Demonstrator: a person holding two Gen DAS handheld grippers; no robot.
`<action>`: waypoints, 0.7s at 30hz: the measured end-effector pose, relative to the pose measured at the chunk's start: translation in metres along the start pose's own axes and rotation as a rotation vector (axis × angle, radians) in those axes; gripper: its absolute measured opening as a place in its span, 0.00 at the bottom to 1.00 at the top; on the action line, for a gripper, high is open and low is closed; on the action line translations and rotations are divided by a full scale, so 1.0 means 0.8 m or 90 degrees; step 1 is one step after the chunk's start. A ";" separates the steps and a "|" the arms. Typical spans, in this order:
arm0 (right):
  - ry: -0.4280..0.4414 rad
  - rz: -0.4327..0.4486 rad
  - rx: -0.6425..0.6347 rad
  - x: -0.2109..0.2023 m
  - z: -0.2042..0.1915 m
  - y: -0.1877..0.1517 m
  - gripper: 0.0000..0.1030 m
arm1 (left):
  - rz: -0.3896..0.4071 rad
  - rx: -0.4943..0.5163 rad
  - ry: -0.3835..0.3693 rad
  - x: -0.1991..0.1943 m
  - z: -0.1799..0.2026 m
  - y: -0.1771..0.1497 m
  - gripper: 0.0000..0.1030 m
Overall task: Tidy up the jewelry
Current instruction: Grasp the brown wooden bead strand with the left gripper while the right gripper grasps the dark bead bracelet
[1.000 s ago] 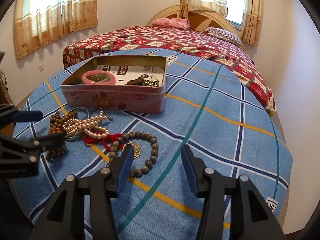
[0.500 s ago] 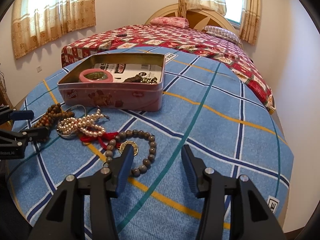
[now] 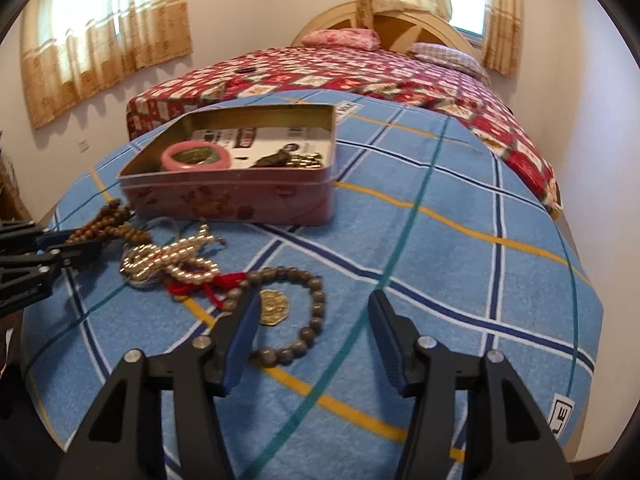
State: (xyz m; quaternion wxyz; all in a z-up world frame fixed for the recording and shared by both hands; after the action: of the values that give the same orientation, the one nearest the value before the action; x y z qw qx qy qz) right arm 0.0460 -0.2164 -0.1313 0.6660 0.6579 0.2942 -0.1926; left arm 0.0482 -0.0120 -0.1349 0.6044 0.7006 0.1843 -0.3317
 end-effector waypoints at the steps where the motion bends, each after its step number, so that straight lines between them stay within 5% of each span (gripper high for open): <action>1: 0.003 -0.007 0.003 0.003 0.002 -0.001 0.36 | 0.000 0.002 0.000 0.001 0.001 0.000 0.20; 5: 0.003 -0.021 -0.013 0.010 -0.003 -0.006 0.26 | -0.005 -0.002 -0.003 0.004 0.001 -0.003 0.20; 7: 0.007 -0.023 -0.027 0.009 -0.008 -0.007 0.13 | 0.004 0.000 0.001 -0.001 0.002 0.000 0.20; 21: -0.006 0.066 -0.042 -0.035 -0.005 0.028 0.10 | 0.066 -0.023 0.006 -0.041 -0.011 0.033 0.19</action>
State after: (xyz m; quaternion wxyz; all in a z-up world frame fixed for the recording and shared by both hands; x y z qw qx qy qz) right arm 0.0388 -0.2145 -0.0961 0.6978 0.6489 0.2631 -0.1512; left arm 0.0444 -0.0041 -0.0928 0.6324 0.6998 0.1565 -0.2930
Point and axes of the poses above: each gripper's, at about its wrist camera, not at the fingertips, and x roughly the way its jaws point, z to its right, y to its top, the point moved 4 cm from there along x, roughly the way its jaws point, and after that the axes turned 9 degrees about z, right-handed, at the moved point
